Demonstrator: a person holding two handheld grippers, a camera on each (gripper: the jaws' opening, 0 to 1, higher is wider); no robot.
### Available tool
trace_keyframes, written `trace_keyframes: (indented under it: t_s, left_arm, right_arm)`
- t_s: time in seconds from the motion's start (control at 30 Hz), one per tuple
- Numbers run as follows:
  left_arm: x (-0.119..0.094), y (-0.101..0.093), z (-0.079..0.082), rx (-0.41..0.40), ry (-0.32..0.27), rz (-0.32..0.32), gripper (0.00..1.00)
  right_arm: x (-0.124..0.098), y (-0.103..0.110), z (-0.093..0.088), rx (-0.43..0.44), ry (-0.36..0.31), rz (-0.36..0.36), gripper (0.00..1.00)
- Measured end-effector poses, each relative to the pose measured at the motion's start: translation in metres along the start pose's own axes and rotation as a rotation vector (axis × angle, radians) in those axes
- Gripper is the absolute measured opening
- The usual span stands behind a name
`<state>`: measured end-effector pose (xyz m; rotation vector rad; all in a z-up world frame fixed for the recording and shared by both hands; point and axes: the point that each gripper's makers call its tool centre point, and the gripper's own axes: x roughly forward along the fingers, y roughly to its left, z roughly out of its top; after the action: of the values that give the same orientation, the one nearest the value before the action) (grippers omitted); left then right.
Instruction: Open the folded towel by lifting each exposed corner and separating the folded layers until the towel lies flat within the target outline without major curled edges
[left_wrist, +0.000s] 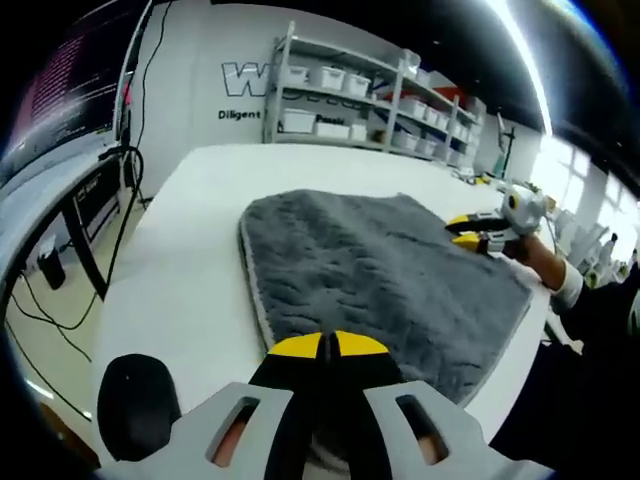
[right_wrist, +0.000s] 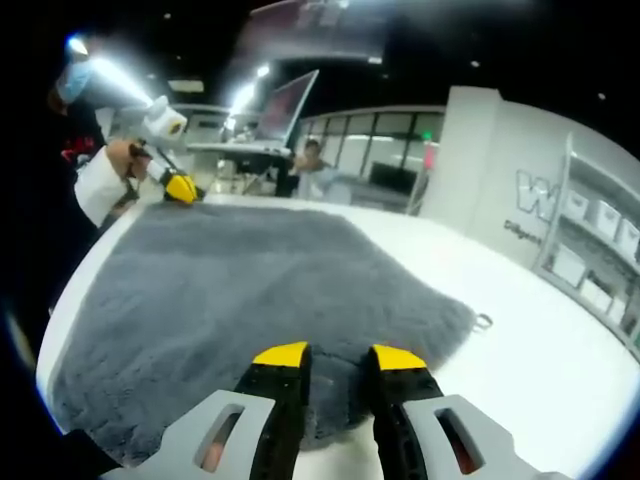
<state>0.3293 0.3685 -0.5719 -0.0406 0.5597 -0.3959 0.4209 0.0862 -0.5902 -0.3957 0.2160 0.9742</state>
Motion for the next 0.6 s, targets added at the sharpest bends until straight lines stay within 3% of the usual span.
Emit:
trace_keyframes:
  t_s: [0.2, 0.4, 0.6]
  left_arm:
    - [0.001, 0.013, -0.004, 0.032, 0.023, 0.05, 0.05]
    - [-0.014, 0.027, -0.004, 0.018, 0.009, 0.101, 0.1]
    - [-0.03, 0.032, -0.013, -0.006, 0.018, 0.088, 0.12]
  right_arm:
    - [0.0, 0.0, 0.0, -0.001, 0.0, 0.0, 0.2]
    - [0.0, 0.0, 0.0, -0.01, 0.001, -0.002, 0.2]
    - [0.0, 0.0, 0.0, -0.006, 0.001, 0.001, 0.2]
